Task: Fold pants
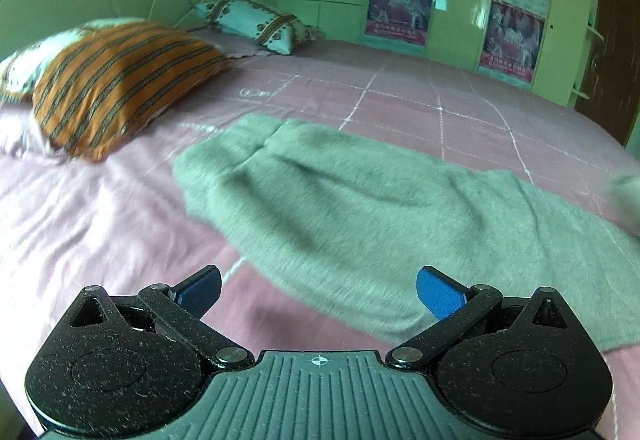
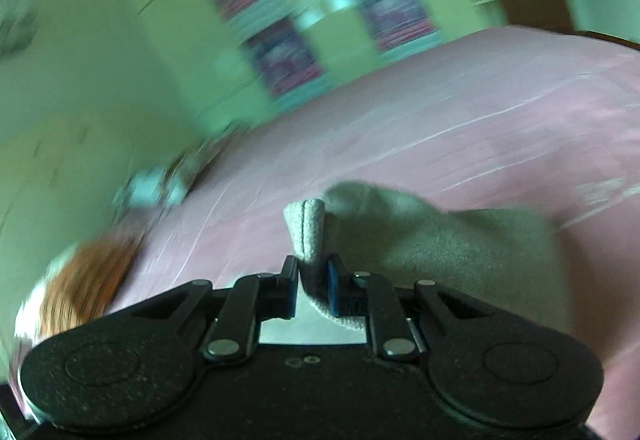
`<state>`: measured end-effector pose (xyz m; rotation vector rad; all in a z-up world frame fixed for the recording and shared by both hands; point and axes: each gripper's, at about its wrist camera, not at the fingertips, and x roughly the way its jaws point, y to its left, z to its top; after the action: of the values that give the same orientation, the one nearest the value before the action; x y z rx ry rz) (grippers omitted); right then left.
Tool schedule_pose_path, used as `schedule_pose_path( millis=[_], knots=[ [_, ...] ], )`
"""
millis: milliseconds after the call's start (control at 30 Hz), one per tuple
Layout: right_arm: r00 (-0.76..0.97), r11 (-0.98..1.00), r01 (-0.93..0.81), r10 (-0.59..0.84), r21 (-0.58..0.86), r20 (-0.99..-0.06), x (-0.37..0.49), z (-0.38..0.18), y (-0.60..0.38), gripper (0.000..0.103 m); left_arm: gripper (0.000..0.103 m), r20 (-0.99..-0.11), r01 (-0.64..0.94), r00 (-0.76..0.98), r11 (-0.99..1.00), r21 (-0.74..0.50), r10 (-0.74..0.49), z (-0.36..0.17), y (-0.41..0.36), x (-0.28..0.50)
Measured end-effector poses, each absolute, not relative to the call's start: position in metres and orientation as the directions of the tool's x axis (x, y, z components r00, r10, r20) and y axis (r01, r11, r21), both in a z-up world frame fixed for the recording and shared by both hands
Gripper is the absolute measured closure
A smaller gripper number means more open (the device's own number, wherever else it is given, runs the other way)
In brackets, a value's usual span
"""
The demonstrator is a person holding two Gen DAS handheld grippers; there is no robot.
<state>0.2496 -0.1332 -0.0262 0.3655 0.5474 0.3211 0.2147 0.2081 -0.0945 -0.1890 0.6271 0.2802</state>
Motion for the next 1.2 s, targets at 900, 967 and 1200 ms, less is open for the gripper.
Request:
schedule_pose_path(
  millis=[900, 967, 1200],
  knots=[
    [0.807, 0.901, -0.020, 0.271, 0.434, -0.525, 0.195, -0.089, -0.248, 0.079, 0.080, -0.667, -0.105, 0.634, 0.811, -0.575, -0.391, -0.125, 0.059, 0.339],
    [0.800, 0.900, -0.013, 0.272, 0.436, -0.535, 0.199, -0.092, -0.251, 0.079, 0.084, -0.651, -0.071, 0.647, 0.819, -0.569, -0.396, -0.122, 0.055, 0.338],
    [0.807, 0.881, -0.065, 0.324, 0.470, -0.495, 0.194, -0.082, -0.253, 0.079, 0.086, -0.534, 0.018, 0.777, 0.859, -0.512, -0.335, -0.092, 0.072, 0.295]
  ],
)
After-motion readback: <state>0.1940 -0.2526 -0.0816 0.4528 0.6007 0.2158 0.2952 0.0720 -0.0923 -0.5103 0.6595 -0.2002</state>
